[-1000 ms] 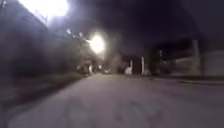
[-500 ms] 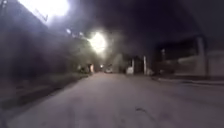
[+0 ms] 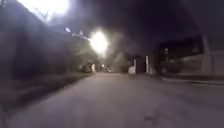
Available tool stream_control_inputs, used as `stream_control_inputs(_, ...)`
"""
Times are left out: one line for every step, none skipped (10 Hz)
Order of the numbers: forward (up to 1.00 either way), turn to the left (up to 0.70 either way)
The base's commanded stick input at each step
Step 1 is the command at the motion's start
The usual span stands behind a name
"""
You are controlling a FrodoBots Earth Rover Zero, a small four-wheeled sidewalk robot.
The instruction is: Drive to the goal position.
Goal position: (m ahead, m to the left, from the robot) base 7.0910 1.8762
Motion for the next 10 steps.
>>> stream_control_inputs(0.7, 0.0)
stream_control_inputs(0.7, 0.0)
stream_control_inputs(0.7, 0.0)
stream_control_inputs(0.7, 0.0)
stream_control_inputs(0.7, 0.0)
stream_control_inputs(0.7, 0.0)
stream_control_inputs(0.7, 0.0)
stream_control_inputs(0.7, 0.0)
stream_control_inputs(0.7, 0.0)
stream_control_inputs(0.7, 0.0)
